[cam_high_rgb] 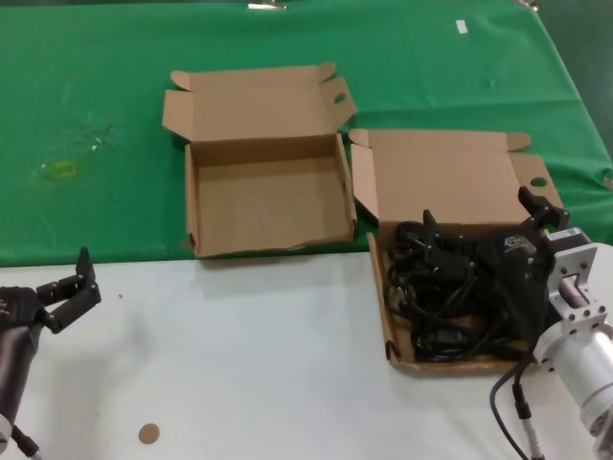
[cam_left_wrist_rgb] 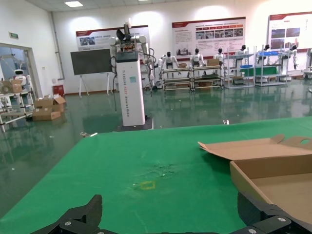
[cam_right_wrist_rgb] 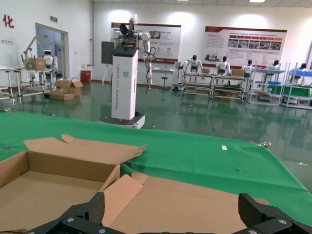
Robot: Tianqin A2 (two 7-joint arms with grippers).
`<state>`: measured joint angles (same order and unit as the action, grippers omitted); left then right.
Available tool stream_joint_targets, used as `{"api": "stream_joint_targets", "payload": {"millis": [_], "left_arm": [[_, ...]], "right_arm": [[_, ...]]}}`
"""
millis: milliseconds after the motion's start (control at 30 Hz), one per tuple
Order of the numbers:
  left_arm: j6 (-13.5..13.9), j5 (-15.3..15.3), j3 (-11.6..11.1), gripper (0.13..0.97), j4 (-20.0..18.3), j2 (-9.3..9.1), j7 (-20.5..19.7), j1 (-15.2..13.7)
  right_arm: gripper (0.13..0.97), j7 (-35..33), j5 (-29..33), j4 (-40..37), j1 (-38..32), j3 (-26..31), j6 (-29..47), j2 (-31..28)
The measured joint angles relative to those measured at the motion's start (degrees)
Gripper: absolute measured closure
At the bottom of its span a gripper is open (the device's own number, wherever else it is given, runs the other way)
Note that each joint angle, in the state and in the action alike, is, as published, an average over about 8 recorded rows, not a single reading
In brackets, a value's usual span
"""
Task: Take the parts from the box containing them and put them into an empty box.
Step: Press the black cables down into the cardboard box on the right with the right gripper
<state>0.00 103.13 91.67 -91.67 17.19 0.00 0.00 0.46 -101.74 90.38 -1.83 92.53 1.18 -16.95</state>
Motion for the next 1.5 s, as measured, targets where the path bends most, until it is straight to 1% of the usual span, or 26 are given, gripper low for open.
{"api": "stream_joint_targets", "payload": {"millis": [867, 1133, 1267, 1500], "left_arm": [[0.0, 0.0, 0.0, 0.142, 0.0, 0.0, 0.0, 0.0], [0.0, 0.0, 0.0, 0.22, 0.0, 0.0, 0.0, 0.0], [0.0, 0.0, 0.0, 0.22, 0.0, 0.0, 0.0, 0.0], [0.0, 0.0, 0.0, 0.351, 0.0, 0.0, 0.0, 0.0]], "right_arm": [[0.129, 0.0, 0.0, 0.0, 0.0, 0.0, 0.0, 0.0], [0.129, 0.0, 0.0, 0.0, 0.0, 0.0, 0.0, 0.0], [0.129, 0.09, -0.09, 0.05, 0.02, 0.23, -0.26, -0.2], [0.129, 0.5, -1.25, 0.6, 0.2, 2.37, -2.13, -2.19]]}}
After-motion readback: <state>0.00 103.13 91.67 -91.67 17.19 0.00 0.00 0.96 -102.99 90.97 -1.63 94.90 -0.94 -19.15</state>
